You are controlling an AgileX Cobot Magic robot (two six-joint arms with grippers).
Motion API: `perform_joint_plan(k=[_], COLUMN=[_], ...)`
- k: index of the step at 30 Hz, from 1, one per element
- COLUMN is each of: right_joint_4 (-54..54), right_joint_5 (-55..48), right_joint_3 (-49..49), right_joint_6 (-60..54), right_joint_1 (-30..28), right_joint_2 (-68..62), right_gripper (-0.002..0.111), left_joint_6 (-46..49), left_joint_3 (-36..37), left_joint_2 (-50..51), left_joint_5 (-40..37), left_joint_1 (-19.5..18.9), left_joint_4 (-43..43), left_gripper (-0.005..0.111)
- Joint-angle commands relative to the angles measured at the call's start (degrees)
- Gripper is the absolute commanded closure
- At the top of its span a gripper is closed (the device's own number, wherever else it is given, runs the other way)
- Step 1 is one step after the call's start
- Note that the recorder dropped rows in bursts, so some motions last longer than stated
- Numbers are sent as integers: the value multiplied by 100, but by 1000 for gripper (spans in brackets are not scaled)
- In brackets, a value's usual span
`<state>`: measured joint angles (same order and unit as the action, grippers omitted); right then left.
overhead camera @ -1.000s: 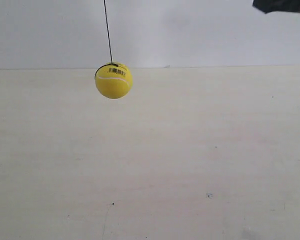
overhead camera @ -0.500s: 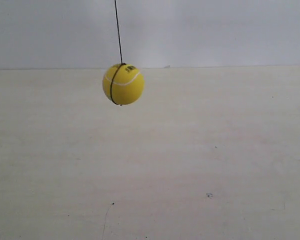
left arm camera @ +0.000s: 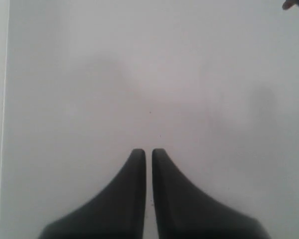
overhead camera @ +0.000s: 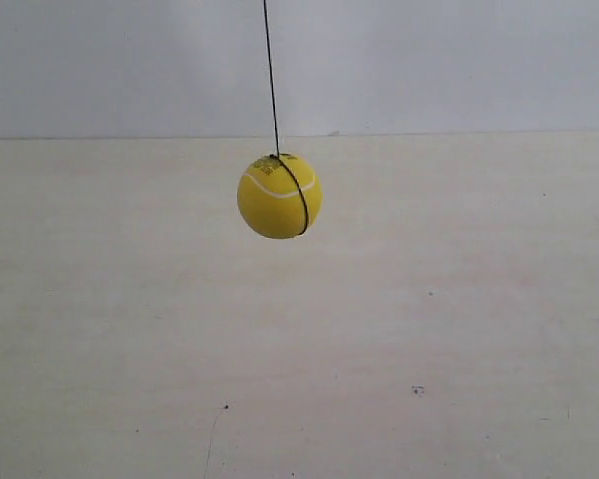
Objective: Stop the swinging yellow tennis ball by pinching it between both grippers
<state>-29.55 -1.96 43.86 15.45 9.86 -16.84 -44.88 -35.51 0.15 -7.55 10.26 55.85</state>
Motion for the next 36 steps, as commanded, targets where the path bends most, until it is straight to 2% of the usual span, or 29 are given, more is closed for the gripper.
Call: perform_joint_plan(k=[1, 6, 18, 28, 36], right_joint_4=[-5, -5, 291, 383, 383], right_joint_5=[-643, -987, -1012, -627, -654], right_joint_3=[0, -57, -58, -543, -917], right_joint_6=[-165, -213, -213, -213, 72], right_joint_1=[-16, -16, -16, -4, -4], right_joint_2=[269, 297, 297, 297, 297], right_gripper=[108, 108, 108, 108, 108], left_joint_6=[-50, -98, -397, -543, -585], left_joint_3=[299, 443, 452, 711, 1145], left_joint_2=[-15, -15, 13, 802, 1000], left_joint_5=[311, 755, 708, 1146, 1244], left_joint_1=[17, 17, 17, 17, 17], left_joint_4=[-155, -155, -155, -155, -155], left_gripper=[102, 102, 102, 102, 102])
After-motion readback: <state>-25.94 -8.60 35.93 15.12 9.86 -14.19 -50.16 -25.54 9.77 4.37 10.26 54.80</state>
